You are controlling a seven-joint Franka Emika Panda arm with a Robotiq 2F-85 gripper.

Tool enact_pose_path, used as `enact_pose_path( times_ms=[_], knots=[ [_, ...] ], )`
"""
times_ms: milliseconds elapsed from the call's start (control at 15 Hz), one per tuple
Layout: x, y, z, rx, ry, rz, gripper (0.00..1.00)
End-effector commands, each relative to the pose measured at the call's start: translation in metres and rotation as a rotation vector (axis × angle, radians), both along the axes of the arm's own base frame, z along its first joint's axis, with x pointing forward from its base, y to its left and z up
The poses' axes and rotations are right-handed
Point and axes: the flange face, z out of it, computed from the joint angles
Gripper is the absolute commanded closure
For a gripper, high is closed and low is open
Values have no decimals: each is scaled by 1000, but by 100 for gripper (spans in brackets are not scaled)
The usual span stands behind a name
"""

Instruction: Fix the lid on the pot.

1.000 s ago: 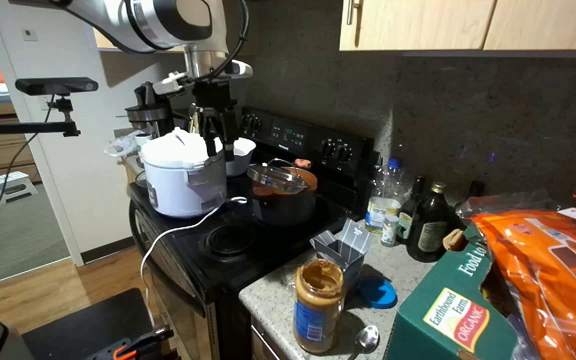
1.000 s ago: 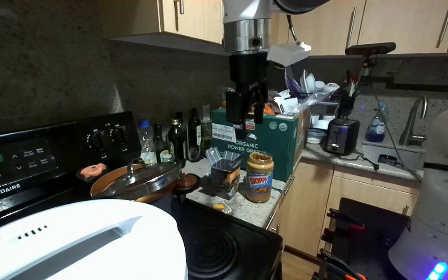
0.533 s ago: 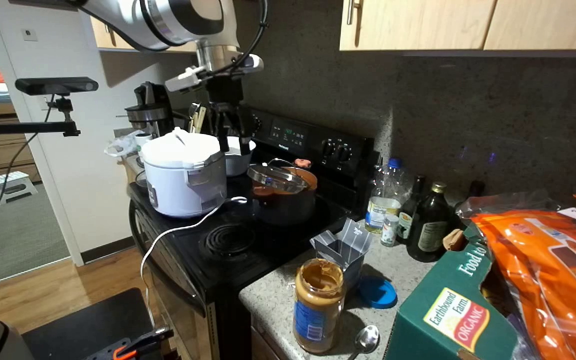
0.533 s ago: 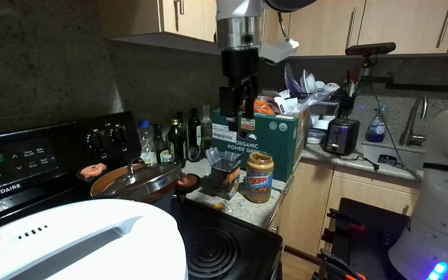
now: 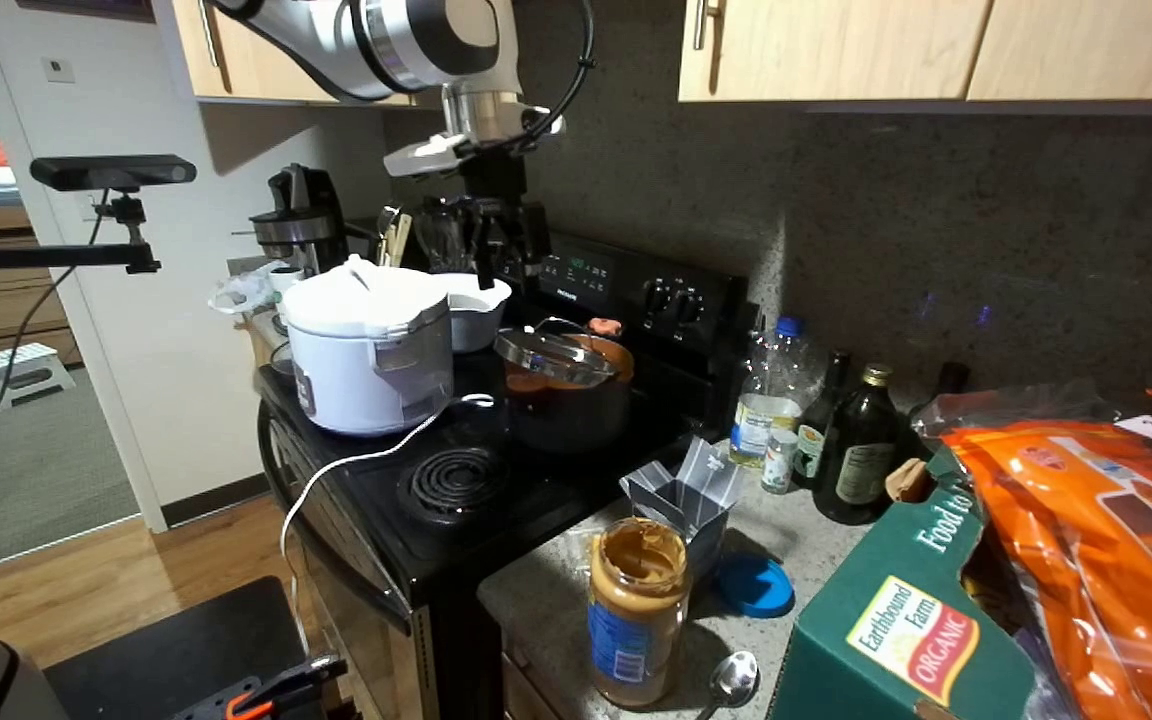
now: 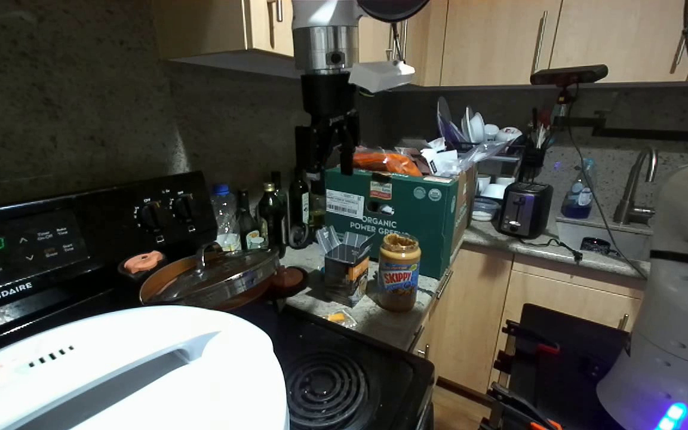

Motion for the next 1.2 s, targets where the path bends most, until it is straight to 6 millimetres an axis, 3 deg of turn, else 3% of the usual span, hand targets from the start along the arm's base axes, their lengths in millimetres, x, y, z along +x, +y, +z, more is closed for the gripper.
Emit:
enact_pose_path(
  times_ms=[0, 533, 1133],
  knots=[
    [1, 0, -2, -1, 5, -1, 0],
    [3, 1, -2, 10, 2, 2, 0],
    [54, 34, -10, 103, -41, 56, 0]
  ],
)
